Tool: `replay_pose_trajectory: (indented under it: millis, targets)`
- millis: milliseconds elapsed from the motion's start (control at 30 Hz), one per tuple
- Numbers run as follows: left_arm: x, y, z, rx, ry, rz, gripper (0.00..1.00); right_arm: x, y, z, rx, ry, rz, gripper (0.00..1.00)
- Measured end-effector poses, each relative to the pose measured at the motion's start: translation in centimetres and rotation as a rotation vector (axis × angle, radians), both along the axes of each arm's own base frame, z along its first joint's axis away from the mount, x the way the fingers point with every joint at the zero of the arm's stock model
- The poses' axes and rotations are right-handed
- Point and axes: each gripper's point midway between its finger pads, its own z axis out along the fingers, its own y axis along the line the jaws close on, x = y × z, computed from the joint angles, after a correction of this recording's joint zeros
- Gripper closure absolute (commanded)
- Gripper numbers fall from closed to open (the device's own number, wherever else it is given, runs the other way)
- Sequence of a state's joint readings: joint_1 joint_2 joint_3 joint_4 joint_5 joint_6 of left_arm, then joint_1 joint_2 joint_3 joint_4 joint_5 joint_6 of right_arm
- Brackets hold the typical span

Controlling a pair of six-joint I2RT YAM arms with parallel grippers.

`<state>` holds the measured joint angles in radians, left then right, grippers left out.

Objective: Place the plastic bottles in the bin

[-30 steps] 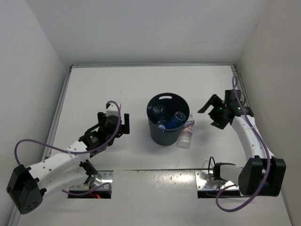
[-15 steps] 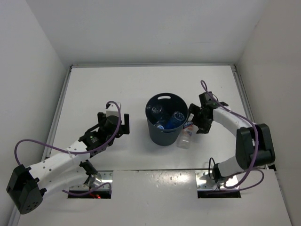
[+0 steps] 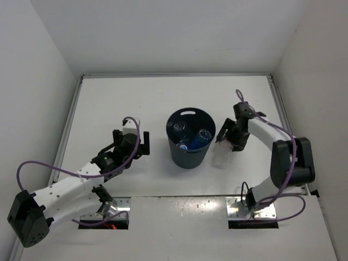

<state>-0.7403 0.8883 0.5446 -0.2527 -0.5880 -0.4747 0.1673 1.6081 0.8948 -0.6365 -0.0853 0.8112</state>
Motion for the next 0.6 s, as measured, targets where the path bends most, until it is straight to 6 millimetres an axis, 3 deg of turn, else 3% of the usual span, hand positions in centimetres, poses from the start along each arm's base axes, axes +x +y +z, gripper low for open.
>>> replay_pose_trajectory:
  millis: [133, 333, 467, 600]
  targets:
    - [0.0, 0.0, 0.0, 0.000, 0.000, 0.000, 0.01, 3.2, -2.9, 5.1, 0.027, -0.176, -0.110, 0.31]
    - [0.0, 0.0, -0.1, 0.004, 0.004, 0.000, 0.01, 7.8, -6.4, 17.6, 0.091, -0.587, -0.207, 0.31]
    - [0.0, 0.0, -0.2, 0.006, 0.006, 0.000, 0.01, 9.2, -5.6, 24.9, 0.102, -0.821, -0.163, 0.32]
    - [0.0, 0.0, -0.2, 0.006, 0.006, 0.000, 0.01, 9.5, -1.8, 30.4, 0.120, -1.025, -0.057, 0.32]
